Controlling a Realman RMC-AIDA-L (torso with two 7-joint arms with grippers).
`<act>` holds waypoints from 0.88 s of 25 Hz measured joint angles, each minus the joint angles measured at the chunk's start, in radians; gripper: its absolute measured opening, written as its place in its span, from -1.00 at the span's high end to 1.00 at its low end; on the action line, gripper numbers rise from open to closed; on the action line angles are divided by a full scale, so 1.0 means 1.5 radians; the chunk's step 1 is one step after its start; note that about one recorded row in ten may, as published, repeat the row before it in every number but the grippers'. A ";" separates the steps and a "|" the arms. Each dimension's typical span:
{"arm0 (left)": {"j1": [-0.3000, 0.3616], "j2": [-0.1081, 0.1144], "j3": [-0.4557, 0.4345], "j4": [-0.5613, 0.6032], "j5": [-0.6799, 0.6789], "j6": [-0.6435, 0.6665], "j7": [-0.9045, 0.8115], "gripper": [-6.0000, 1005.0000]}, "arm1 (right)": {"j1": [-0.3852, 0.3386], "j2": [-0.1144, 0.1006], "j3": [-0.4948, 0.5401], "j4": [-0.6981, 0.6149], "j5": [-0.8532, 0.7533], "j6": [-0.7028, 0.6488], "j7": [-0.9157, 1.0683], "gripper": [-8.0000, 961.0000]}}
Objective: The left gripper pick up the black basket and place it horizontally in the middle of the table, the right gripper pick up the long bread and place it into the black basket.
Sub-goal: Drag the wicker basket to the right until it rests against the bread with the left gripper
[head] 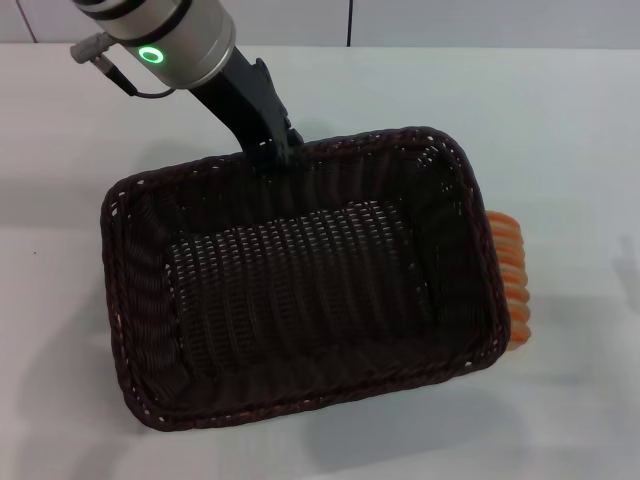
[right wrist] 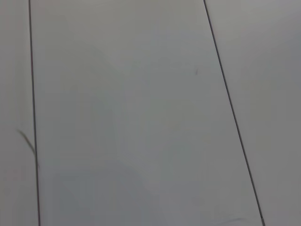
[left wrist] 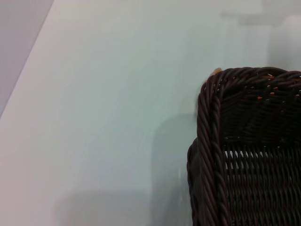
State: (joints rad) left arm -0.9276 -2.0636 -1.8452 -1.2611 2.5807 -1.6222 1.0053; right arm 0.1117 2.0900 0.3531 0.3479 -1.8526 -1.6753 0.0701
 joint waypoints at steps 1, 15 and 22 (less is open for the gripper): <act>0.000 0.000 0.000 0.000 0.000 0.000 0.000 0.58 | 0.000 0.000 -0.001 0.000 0.000 0.000 0.000 -0.71; 0.001 0.000 0.062 0.054 -0.002 0.100 0.050 0.57 | -0.002 0.000 -0.008 -0.002 0.000 0.000 0.001 -0.70; 0.013 -0.003 0.100 0.045 0.008 0.133 0.047 0.51 | -0.003 -0.001 -0.009 -0.001 0.000 0.000 0.001 -0.69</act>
State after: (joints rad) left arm -0.9076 -2.0674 -1.6952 -1.1937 2.5920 -1.4220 1.0765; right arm 0.1072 2.0883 0.3399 0.3468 -1.8531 -1.6750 0.0723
